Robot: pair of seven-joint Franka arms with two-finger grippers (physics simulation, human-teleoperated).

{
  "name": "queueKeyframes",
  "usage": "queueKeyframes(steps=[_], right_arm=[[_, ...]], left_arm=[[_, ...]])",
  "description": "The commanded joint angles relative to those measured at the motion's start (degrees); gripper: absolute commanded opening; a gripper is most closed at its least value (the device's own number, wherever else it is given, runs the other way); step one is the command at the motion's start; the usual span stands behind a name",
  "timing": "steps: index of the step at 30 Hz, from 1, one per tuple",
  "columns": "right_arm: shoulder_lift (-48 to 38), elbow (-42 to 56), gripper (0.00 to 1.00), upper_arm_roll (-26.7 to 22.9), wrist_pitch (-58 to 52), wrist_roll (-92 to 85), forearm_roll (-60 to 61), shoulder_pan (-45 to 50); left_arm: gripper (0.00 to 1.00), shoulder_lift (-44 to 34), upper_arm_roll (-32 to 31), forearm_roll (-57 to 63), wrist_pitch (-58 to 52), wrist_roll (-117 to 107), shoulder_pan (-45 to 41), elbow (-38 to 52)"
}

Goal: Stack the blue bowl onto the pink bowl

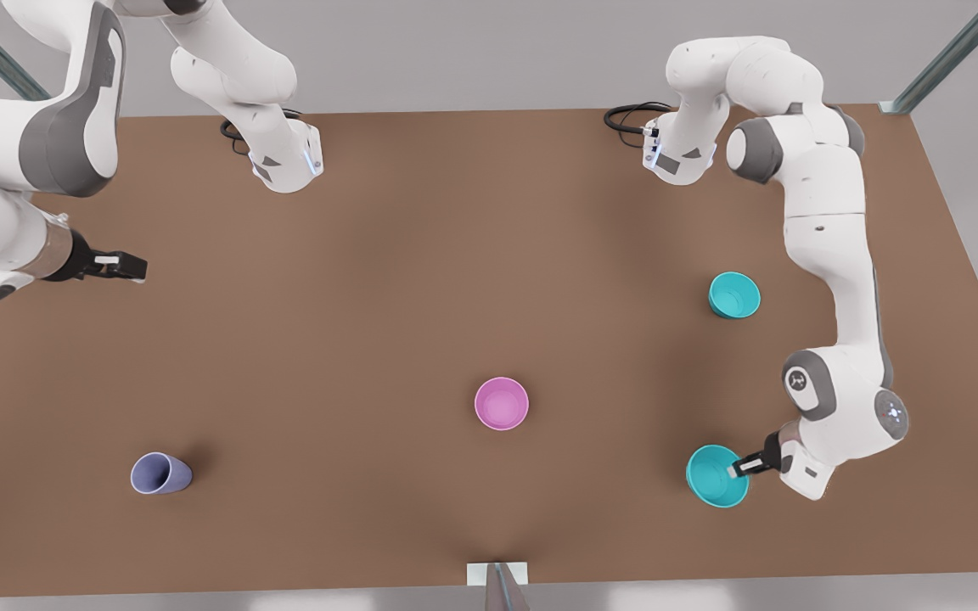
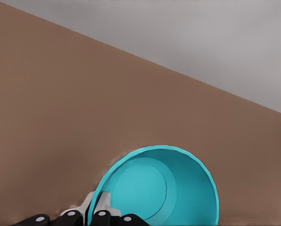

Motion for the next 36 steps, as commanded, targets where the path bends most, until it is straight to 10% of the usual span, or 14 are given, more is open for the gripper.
queueKeyframes(steps=[1,10,33,34,36], right_arm=[[0.0,0.1,1.00,0.0,0.7,-4.8,0.0,0.1],[0.1,0.0,1.00,0.0,0.6,-4.8,0.5,-0.4],[0.8,-0.1,1.00,0.0,0.7,-4.9,0.7,-0.8],[0.9,-0.1,1.00,0.0,0.7,-4.9,0.7,-0.9],[0.9,-0.1,1.00,0.0,0.7,-4.9,0.7,-0.9]], left_arm=[[0.21,-2.0,0.3,2.2,-10.4,-17.9,-5.7,0.6],[0.21,-1.4,-0.3,4.0,-5.0,-48.6,-25.1,2.4],[0.21,1.1,-0.4,4.2,-0.8,-50.9,-29.7,-1.6],[1.00,1.1,-0.4,4.2,-0.9,-50.5,-29.7,-1.6],[1.00,0.1,-0.2,4.6,-2.5,-48.4,-29.5,-1.6]])
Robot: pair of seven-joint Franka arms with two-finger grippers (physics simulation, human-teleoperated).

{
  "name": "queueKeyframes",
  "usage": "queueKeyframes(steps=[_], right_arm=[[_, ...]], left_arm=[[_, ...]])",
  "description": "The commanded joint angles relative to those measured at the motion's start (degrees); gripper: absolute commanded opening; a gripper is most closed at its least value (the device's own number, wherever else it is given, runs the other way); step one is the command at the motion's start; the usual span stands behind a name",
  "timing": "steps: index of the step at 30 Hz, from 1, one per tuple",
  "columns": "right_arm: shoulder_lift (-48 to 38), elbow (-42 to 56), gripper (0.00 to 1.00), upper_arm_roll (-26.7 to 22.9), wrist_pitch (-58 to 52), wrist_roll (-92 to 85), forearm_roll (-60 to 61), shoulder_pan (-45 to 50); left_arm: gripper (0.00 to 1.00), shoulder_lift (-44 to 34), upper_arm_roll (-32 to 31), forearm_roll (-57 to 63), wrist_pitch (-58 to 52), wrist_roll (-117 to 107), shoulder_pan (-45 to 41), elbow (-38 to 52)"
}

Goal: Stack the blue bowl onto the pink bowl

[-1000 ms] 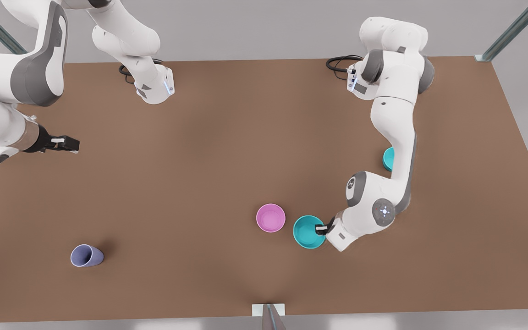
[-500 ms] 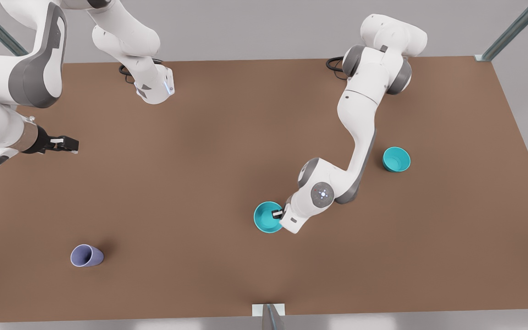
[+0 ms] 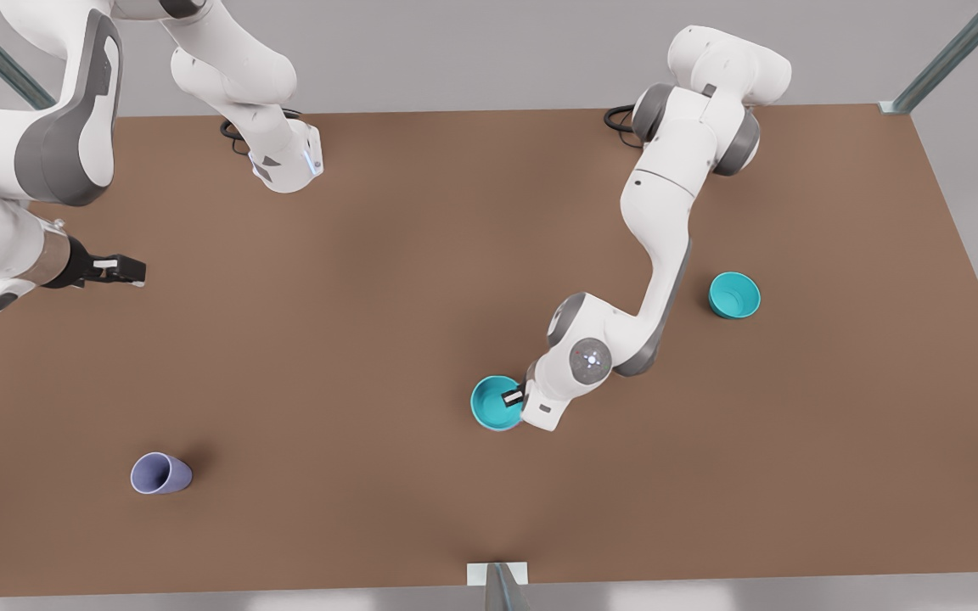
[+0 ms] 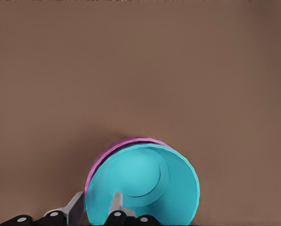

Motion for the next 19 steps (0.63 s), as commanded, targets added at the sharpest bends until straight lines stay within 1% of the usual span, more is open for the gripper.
queueKeyframes(steps=[1,2,3,4,5,7,8,9,10,11,19], right_arm=[[-0.1,0.0,1.00,0.0,0.0,-0.8,0.0,0.0],[-0.1,0.0,1.00,0.0,0.0,-0.7,0.0,0.0],[-0.1,0.0,1.00,0.0,0.0,-0.8,0.0,0.0],[-0.1,0.0,1.00,0.0,0.0,-0.7,0.0,0.0],[-0.1,0.0,1.00,0.0,0.0,-0.8,0.0,0.0],[-0.1,0.0,1.00,0.0,0.0,-0.7,0.0,0.0],[-0.1,0.1,1.00,0.0,0.0,-0.7,0.0,0.0],[-0.1,0.2,1.00,0.0,0.0,-0.7,0.0,0.0],[-0.1,0.2,1.00,0.0,0.0,-0.7,0.0,0.0],[-0.1,0.2,1.00,0.0,0.0,-0.7,0.0,0.0],[-0.1,0.3,1.00,0.0,0.0,-0.7,0.0,0.0]], left_arm=[[1.00,-1.7,0.7,0.7,-6.6,-1.8,0.6,0.1],[1.00,-6.1,6.7,1.7,-17.9,1.7,0.6,0.2],[1.00,-14.7,17.9,3.9,-35.5,19.2,0.8,0.8],[1.00,-18.3,23.6,3.8,-40.4,29.5,0.7,1.0],[1.00,-23.9,28.9,3.8,-43.8,38.9,0.8,1.0],[1.00,-26.6,30.0,3.8,-49.9,39.5,0.8,2.1],[1.00,-30.7,27.7,4.7,-50.2,39.6,3.9,1.1],[1.00,-35.9,5.3,15.2,-48.0,39.7,18.3,-2.3],[1.00,-42.9,0.3,18.5,-42.1,40.0,21.7,-10.7],[1.00,-46.9,0.5,15.7,-39.4,39.9,22.7,-16.1],[1.00,-46.6,0.6,14.9,-41.1,39.5,22.7,-15.8]])
